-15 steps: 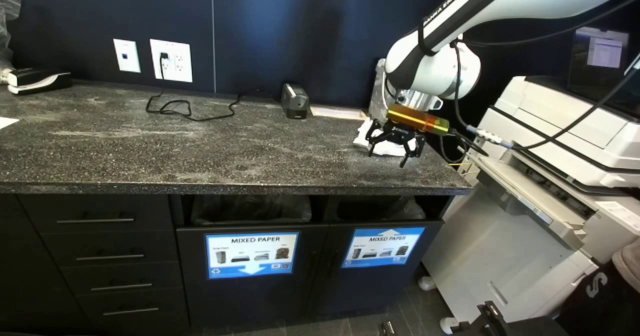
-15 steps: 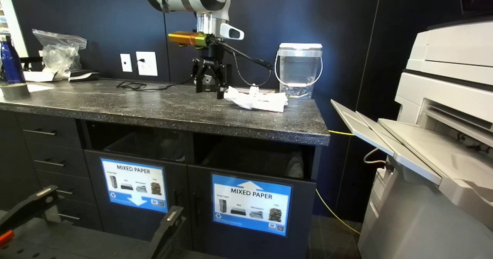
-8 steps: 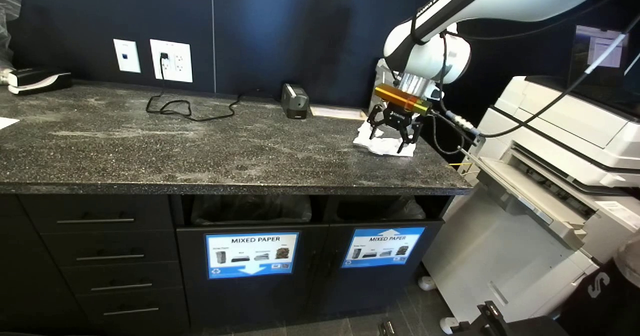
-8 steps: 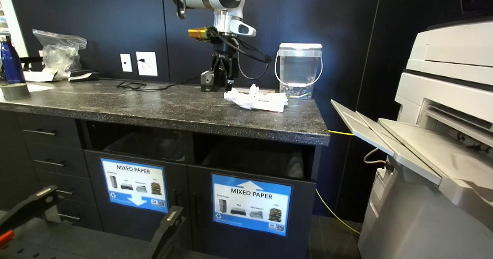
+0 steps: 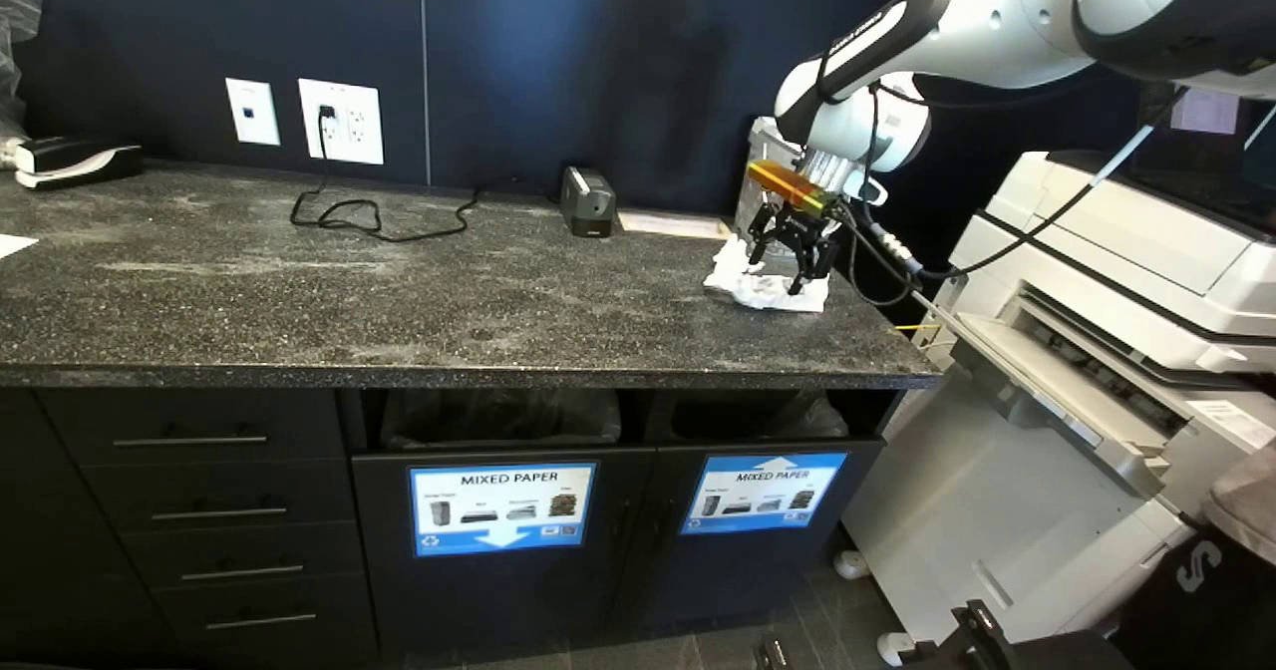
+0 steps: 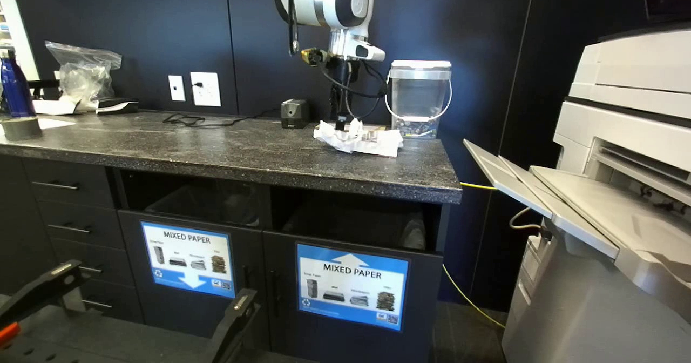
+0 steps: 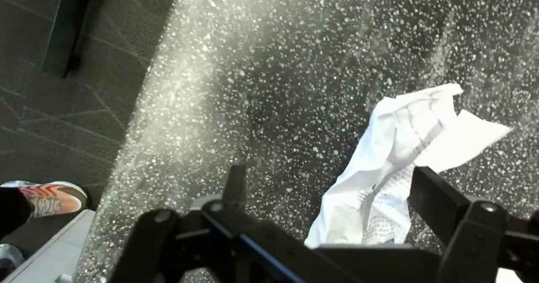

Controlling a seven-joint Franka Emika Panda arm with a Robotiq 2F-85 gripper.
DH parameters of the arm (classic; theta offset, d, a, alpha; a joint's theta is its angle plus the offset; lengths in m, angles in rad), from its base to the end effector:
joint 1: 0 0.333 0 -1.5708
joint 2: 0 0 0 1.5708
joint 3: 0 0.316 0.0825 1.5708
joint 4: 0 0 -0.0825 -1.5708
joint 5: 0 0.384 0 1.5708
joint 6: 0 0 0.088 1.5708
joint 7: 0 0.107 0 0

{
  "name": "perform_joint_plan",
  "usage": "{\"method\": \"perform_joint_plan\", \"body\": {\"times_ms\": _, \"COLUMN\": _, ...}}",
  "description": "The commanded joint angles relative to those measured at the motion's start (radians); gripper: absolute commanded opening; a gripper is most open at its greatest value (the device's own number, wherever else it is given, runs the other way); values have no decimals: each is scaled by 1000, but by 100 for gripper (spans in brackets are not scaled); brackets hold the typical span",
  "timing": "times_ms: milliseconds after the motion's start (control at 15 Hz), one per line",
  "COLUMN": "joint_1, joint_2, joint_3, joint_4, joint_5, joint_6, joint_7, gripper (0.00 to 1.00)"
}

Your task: Put the papers in the bin to the right

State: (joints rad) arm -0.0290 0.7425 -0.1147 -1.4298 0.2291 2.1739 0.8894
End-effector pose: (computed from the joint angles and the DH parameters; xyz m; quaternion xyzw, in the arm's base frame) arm 0.7223 -0.0797 0.2567 -0.8427 0.5355 0.0165 0.0535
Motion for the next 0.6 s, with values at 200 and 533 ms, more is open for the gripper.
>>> {"method": "perform_joint_plan", "body": {"times_ms": 200, "joint_1": -14, "joint_2": 146, "joint_3": 17, "joint_4": 238, "joint_5": 48, "joint_6": -59, "joint_7": 150, "gripper": 100}}
{"method": "perform_joint_plan", "body": {"times_ms": 533, "joint_1": -10, "joint_2": 226, "joint_3": 34, "joint_4": 356, "joint_5": 34, "joint_6": -99, "joint_7": 226, "gripper": 100}}
